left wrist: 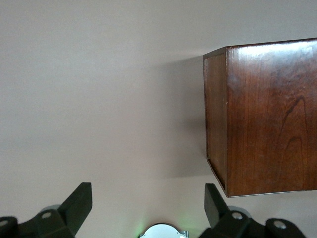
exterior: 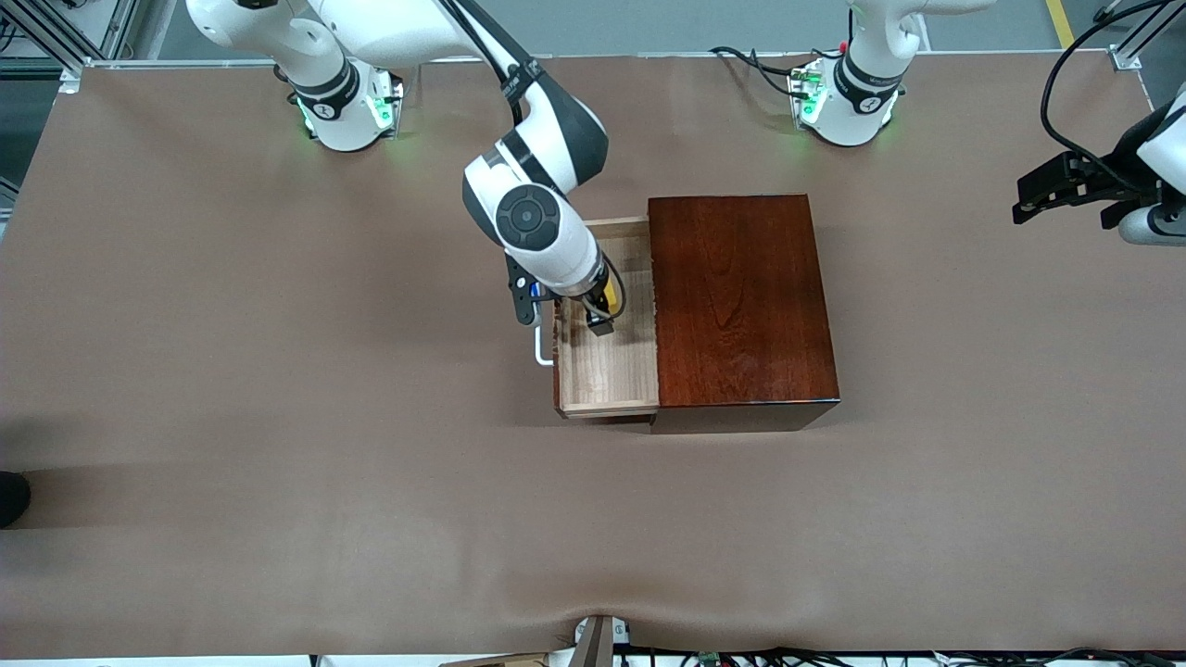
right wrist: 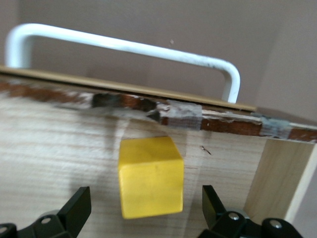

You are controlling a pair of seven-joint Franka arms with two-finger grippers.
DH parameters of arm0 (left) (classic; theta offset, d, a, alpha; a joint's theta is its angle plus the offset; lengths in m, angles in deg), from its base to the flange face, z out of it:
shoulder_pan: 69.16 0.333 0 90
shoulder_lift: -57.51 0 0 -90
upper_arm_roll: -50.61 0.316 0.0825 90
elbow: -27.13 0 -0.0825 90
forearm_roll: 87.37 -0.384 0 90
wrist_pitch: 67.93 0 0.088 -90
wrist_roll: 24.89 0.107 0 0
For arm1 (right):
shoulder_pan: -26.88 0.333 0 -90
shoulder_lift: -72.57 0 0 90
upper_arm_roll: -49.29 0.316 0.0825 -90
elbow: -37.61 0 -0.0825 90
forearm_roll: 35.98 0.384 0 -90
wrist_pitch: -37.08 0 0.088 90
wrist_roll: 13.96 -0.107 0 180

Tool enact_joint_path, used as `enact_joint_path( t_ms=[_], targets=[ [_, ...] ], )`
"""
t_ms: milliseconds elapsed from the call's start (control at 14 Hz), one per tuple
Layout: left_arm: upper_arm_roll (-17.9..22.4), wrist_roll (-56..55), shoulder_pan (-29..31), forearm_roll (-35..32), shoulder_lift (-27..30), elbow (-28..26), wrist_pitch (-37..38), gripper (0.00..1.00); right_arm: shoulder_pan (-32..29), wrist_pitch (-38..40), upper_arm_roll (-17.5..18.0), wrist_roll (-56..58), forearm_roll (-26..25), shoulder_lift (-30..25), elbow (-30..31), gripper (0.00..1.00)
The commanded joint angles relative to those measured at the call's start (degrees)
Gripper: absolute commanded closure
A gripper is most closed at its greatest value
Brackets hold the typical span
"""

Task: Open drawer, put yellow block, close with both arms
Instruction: 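Lower the cube into the drawer and open the right gripper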

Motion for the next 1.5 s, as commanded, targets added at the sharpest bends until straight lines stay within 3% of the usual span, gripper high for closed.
enact_joint_path(
  t_ms=[0,499,784,1425],
  targets=[
    [-0.69,1.0,0.76,-1.1,-0.03,0.23,-0.3,0.0,-0.02,6.71,-0.42,1.06,-2.33,0.15,-4.64,0.0],
    [-0.69,1.0,0.67,-1.1,-0.03,0.23,-0.3,0.0,-5.64,14.28,-0.42,2.19,-2.24,-3.36,-8.43,0.0],
    [-0.69,1.0,0.59,-1.01,-0.03,0.23,-0.3,0.0,-8.02,19.55,-0.95,15.88,-2.86,-6.7,-8.43,0.0],
    [-0.51,1.18,0.85,-1.01,-0.03,0.23,-0.48,0.0,-19.17,25.0,-1.3,29.5,-2.77,-12.76,-8.78,0.0]
  ],
)
